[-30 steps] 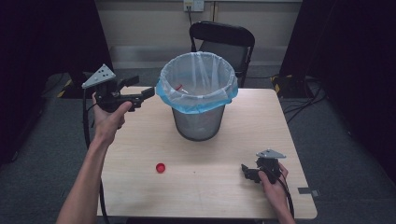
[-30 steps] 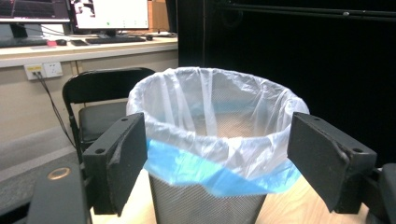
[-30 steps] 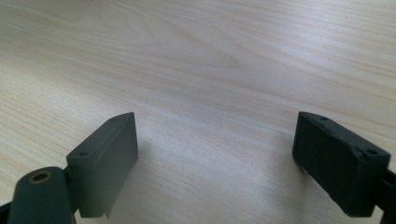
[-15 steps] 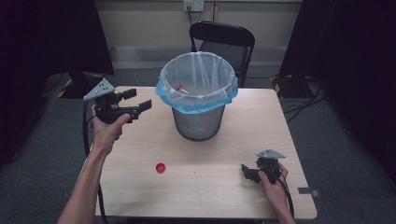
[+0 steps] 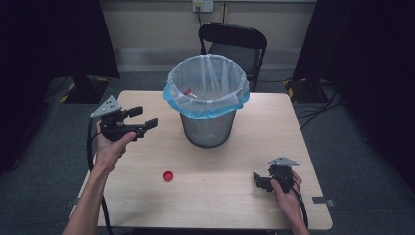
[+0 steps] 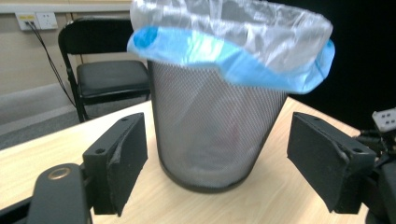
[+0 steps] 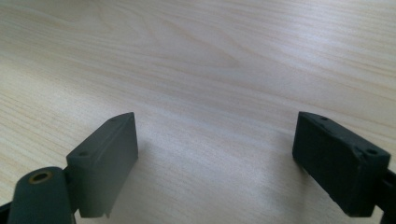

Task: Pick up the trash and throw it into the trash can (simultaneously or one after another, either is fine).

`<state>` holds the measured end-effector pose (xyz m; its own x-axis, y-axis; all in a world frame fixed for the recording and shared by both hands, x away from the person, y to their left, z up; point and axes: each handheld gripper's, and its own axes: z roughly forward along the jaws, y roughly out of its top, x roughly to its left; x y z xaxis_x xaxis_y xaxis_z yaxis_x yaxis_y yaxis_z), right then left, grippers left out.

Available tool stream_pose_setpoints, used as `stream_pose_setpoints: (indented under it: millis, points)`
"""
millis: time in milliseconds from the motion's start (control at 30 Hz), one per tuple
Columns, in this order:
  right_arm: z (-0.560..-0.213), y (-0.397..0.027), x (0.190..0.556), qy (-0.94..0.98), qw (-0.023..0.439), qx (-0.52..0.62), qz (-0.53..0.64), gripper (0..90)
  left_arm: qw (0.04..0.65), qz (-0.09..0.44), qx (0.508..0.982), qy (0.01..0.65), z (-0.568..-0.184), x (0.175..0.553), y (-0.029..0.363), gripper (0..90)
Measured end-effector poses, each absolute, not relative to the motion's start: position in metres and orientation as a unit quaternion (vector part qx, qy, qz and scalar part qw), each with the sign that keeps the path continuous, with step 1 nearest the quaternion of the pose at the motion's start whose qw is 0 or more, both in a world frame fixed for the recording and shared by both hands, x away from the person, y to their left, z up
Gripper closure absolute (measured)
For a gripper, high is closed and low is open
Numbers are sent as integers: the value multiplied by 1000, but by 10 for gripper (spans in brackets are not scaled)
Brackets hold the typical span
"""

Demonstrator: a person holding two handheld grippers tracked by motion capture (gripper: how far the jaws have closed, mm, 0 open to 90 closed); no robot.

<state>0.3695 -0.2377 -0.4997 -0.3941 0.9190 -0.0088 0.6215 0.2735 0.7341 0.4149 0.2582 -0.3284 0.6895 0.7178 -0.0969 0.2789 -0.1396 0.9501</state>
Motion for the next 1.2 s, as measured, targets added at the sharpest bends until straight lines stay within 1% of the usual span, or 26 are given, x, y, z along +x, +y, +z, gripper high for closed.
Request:
stream_pose_setpoints:
  millis: [400, 1033, 1200]
  points:
    - [-500, -238, 369, 766, 224, 503, 332, 135, 535, 174, 750, 347, -360, 405, 254, 202]
    - [-500, -238, 369, 766, 224, 503, 332, 135, 465, 136, 801, 352, -425, 393, 243, 198]
    - [-500, -238, 369, 766, 224, 503, 332, 135, 448, 126, 814, 348, -438, 391, 237, 209]
